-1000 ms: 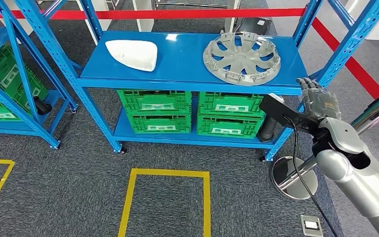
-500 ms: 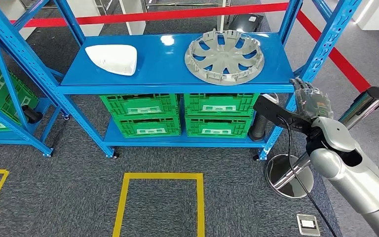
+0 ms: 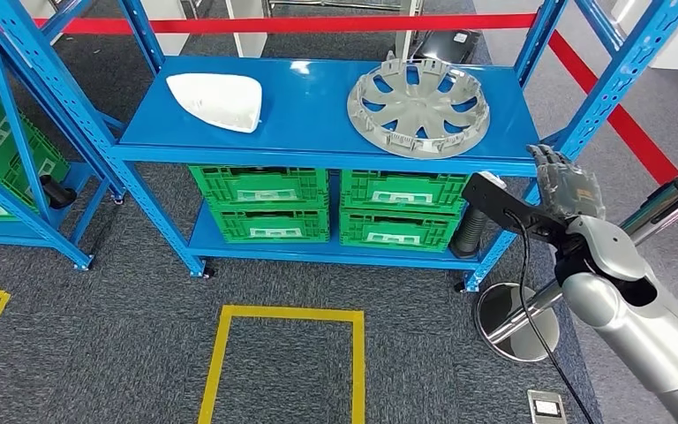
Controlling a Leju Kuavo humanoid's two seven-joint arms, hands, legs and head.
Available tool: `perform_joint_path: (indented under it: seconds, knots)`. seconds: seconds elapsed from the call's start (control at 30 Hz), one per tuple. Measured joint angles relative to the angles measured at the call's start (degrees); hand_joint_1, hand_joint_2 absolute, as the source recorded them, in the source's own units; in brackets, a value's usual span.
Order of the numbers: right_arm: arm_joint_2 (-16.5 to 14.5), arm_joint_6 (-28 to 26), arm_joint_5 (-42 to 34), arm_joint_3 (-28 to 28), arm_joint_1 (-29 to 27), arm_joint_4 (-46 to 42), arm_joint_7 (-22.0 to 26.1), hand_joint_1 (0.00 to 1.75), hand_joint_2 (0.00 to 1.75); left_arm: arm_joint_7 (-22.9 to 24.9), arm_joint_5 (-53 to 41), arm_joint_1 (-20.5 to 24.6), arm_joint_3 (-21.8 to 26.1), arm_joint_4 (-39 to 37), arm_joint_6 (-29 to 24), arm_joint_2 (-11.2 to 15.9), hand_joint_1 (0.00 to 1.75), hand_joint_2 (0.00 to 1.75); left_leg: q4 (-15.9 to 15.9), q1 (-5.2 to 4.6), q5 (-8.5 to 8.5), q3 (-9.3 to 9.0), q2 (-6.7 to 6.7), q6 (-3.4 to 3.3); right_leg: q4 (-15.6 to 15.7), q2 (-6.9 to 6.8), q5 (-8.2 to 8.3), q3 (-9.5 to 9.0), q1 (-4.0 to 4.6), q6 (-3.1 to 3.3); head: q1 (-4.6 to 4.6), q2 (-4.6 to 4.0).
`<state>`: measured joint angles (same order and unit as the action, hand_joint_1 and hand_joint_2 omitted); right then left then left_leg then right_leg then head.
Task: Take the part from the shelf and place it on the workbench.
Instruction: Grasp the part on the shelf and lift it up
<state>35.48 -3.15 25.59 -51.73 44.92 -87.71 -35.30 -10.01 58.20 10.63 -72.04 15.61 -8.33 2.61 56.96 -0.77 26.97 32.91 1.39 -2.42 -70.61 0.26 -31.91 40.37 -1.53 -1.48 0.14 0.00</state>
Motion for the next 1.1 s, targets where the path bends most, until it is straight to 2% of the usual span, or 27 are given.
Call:
perform_joint_path:
  seconds: [0.03,0.07,0.1,0.13,0.27,0.33,0.4,0.43,0.47,0.5,0.57,0.6,0.63,0.67,0.77,0.83,0.87,0.93,0.97,1.0,1.03,1.07,1.1]
  knots:
    - [-0.02,-0.07,-0.01,-0.03,0.18,0.07,0.00,0.00,0.00,0.07,-0.15,0.01,0.00,0.00,0.00,-0.02,0.00,0.00,0.52,0.10,0.42,-0.03,0.00,0.23,3.28,-0.08,2.21,-1.22,-0.16,-0.22,0.05,0.00]
    - [-0.08,-0.16,-0.03,-0.10,0.40,0.15,0.00,0.00,0.00,0.17,-0.31,0.04,0.00,-0.01,-0.01,0.01,0.00,0.00,0.99,0.10,0.81,0.00,0.02,0.53,6.31,-0.14,3.61,-2.57,-0.19,-0.33,0.13,0.00]
    - [-0.14,-0.26,-0.09,-0.22,0.66,0.24,0.00,0.00,0.00,0.26,-0.45,0.07,0.00,-0.01,-0.01,0.02,0.00,0.00,1.48,0.03,1.16,0.10,0.04,0.86,8.68,-0.05,4.32,-3.62,-0.18,-0.12,0.28,0.00]
    - [-0.23,-0.35,-0.16,-0.39,0.87,0.33,0.00,0.00,0.00,0.35,-0.56,0.09,0.00,-0.02,-0.01,0.04,0.00,0.00,1.77,-0.07,1.36,0.19,0.05,1.17,9.86,0.07,4.28,-4.17,-0.12,0.26,0.30,0.00]
    - [-0.81,-0.62,-0.34,-1.06,1.35,0.81,0.00,0.00,0.00,0.54,-0.65,0.14,-0.01,-0.02,0.02,0.13,0.00,0.00,2.18,-0.23,1.94,0.38,-0.03,2.21,10.35,0.24,3.91,-4.52,-0.15,2.09,-0.04,0.00]
    - [-1.13,-0.91,-0.48,-1.32,1.85,0.99,0.00,0.00,0.00,0.58,-0.72,0.23,-0.01,-0.02,0.04,0.14,0.00,0.00,5.86,-0.18,4.10,1.94,-0.11,2.97,10.57,0.11,3.91,-4.84,-0.38,2.73,-0.50,0.00]
    - [-1.57,-1.33,-0.71,-1.74,2.36,1.28,0.01,0.00,0.00,0.60,-0.86,0.46,0.00,-0.02,0.04,0.10,0.00,0.00,13.13,-0.12,7.12,5.12,-0.13,3.47,10.59,0.02,3.79,-5.01,-0.35,3.00,-0.88,0.00]
    - [-1.89,-1.50,-0.79,-2.03,2.53,1.48,0.02,0.00,0.00,0.61,-1.00,0.60,0.00,-0.02,0.04,0.10,0.00,0.00,16.14,-0.12,7.90,6.54,-0.13,3.57,10.59,0.02,3.74,-5.09,-0.31,3.04,-0.95,0.00]
    - [-2.23,-1.65,-0.82,-2.34,2.69,1.68,0.03,0.00,0.00,0.64,-1.20,0.69,0.00,-0.02,0.05,0.10,0.00,0.00,17.45,-0.12,7.70,7.27,-0.13,3.57,10.58,0.05,3.67,-5.17,-0.28,3.07,-0.99,0.00]
    - [-2.59,-1.80,-0.83,-2.68,2.89,1.89,0.04,0.00,0.00,0.69,-1.40,0.74,0.00,-0.02,0.06,0.10,0.00,0.00,16.61,-0.10,6.40,7.09,-0.13,3.47,10.58,0.12,3.59,-5.30,-0.25,3.03,-1.03,0.00]
    - [-3.30,-2.13,-0.84,-3.33,3.46,2.25,0.09,0.00,0.00,0.87,-1.66,0.65,0.00,-0.02,0.09,0.11,0.00,0.00,10.18,-0.07,2.15,4.69,-0.12,3.09,10.60,0.28,3.37,-5.67,-0.25,2.81,-1.15,0.00]
    - [-3.63,-2.28,-0.85,-3.64,3.81,2.44,0.12,0.00,0.00,0.96,-1.71,0.59,0.00,-0.02,0.10,0.11,0.00,0.00,6.94,-0.12,0.58,3.44,-0.10,2.82,10.61,0.36,3.27,-5.80,-0.16,2.61,-1.22,0.00]
    - [-3.93,-2.40,-0.88,-3.94,4.12,2.61,0.15,0.00,0.00,1.05,-1.73,0.56,0.00,-0.02,0.15,0.11,0.00,0.00,4.51,-0.18,-0.06,2.39,-0.10,2.49,10.64,0.41,3.25,-5.77,-0.07,2.34,-1.31,0.00]
    - [-4.18,-2.47,-0.92,-4.25,4.38,2.81,0.17,0.00,0.00,1.12,-1.76,0.55,0.00,-0.02,0.19,0.11,0.00,0.00,3.24,-0.27,0.07,1.85,-0.08,2.14,10.67,0.42,3.29,-5.63,0.02,2.05,-1.36,0.00]
    - [-4.63,-2.52,-0.98,-5.03,4.73,3.30,0.20,0.00,0.00,1.20,-1.82,0.61,0.00,-0.02,0.28,0.08,0.00,0.00,2.11,-0.25,0.55,1.47,0.01,1.31,10.96,0.28,3.52,-5.30,0.10,1.22,-1.38,0.00]
    - [-4.89,-2.53,-0.98,-5.41,5.06,3.51,0.21,0.00,0.00,1.23,-1.97,0.63,0.00,-0.01,0.30,0.03,0.00,0.00,1.58,0.02,0.27,1.30,0.04,0.79,9.87,0.09,2.69,-4.83,0.10,0.81,-1.14,0.00]
    - [-5.00,-2.53,-0.98,-5.62,5.33,3.64,0.22,0.00,0.00,1.26,-2.12,0.63,0.00,-0.01,0.30,0.01,0.00,0.00,1.39,0.12,0.19,1.20,0.03,0.53,7.83,0.03,1.56,-3.84,0.10,0.68,-0.90,0.00]
    - [-5.20,-2.54,-1.08,-6.17,5.78,4.01,0.26,0.00,0.00,1.33,-2.47,0.60,0.00,-0.01,0.33,-0.02,0.00,0.00,1.34,0.07,0.23,1.15,0.02,0.17,0.83,-0.03,-1.41,-0.25,0.15,0.53,-0.41,0.00]
    - [-5.30,-2.54,-1.17,-6.46,5.84,4.23,0.30,0.00,0.00,1.37,-2.61,0.58,0.00,-0.01,0.34,-0.04,0.00,0.00,1.36,0.00,0.29,1.13,0.02,0.06,-2.50,-0.02,-2.38,1.59,0.19,0.51,-0.26,0.00]
    - [-5.41,-2.54,-1.31,-6.75,5.86,4.43,0.33,0.00,0.00,1.39,-2.70,0.57,0.00,-0.01,0.36,-0.05,0.00,0.00,1.37,-0.08,0.35,1.07,0.02,-0.04,-4.31,-0.02,-2.38,2.75,0.24,0.55,-0.15,0.00]
    - [-5.53,-2.55,-1.49,-6.99,5.93,4.58,0.36,0.00,0.00,1.41,-2.77,0.57,0.00,-0.01,0.37,-0.08,0.00,0.00,1.39,-0.16,0.43,0.95,0.03,-0.11,-3.94,-0.02,-1.26,2.88,0.31,0.68,-0.05,0.00]
    - [-5.66,-2.56,-1.66,-7.15,6.06,4.71,0.38,0.00,0.00,1.43,-2.80,0.57,0.00,0.00,0.39,-0.10,0.00,0.00,1.41,-0.25,0.55,0.77,0.04,-0.15,-1.48,-0.03,0.75,1.96,0.40,0.93,0.05,0.00]
    - [-5.79,-2.57,-1.82,-7.28,6.29,4.83,0.40,0.00,0.00,1.46,-2.86,0.57,0.00,0.00,0.41,-0.14,0.00,0.00,1.42,-0.33,0.70,0.56,0.06,-0.12,2.44,-0.05,3.06,0.34,0.58,1.31,0.15,0.00]
